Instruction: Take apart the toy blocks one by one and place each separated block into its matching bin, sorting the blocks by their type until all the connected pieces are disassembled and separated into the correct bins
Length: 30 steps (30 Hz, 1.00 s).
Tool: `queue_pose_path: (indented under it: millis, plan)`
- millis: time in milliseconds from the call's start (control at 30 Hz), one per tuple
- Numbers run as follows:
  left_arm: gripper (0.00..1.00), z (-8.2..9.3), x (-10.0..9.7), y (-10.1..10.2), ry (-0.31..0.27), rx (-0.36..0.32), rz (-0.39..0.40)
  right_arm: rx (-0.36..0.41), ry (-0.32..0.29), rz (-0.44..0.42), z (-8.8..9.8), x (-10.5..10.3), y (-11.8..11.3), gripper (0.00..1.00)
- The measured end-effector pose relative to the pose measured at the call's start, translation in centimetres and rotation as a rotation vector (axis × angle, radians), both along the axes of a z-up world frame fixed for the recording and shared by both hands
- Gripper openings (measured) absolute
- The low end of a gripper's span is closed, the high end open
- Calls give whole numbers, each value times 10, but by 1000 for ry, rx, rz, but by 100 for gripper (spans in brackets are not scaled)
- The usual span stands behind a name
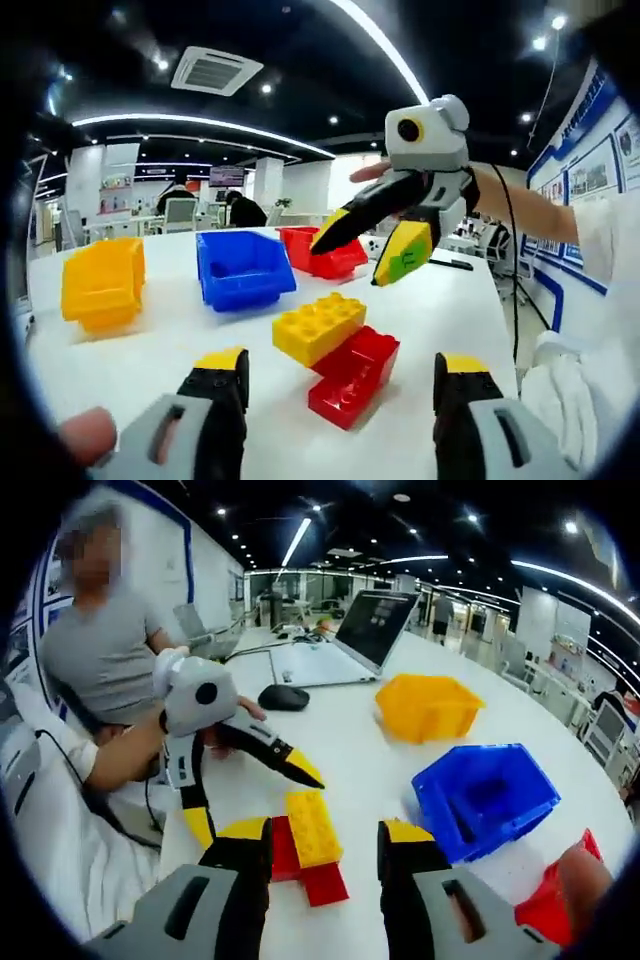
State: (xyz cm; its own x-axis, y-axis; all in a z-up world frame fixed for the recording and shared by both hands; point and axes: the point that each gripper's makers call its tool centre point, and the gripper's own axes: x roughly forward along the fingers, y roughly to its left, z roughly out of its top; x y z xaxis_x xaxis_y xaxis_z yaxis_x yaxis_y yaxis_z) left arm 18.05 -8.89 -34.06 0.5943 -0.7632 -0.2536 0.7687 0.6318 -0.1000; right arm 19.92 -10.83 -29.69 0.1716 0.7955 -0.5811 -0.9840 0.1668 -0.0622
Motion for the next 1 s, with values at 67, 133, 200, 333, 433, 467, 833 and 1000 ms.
queue_pose_path:
  millis: [67,133,200,333,433,467,833,1000]
  plan:
    - [74,-5,0,-1,1,19,-7,-5,-2,6,-7,-1,0,41]
    - [74,-7,-1,-3,11,16,-14,-7,-3,11,-13,0,2,40]
    - [74,-7,-2,-6,12,18,-22,-17,-2,10,-19,2,2,40]
    - [72,-9,-3,-9,16,21,-31,-22,6,10,-24,5,3,39]
    - [70,-13,-3,-13,20,28,-40,-24,9,9,-26,5,5,36]
    - [69,-15,-3,-15,23,33,-42,-24,9,11,-27,5,6,34]
    - [40,-21,2,-13,-57,121,-14,-34,15,4,-30,0,8,26]
    - [39,-23,2,-15,-97,161,-25,-52,58,-19,-31,1,5,25]
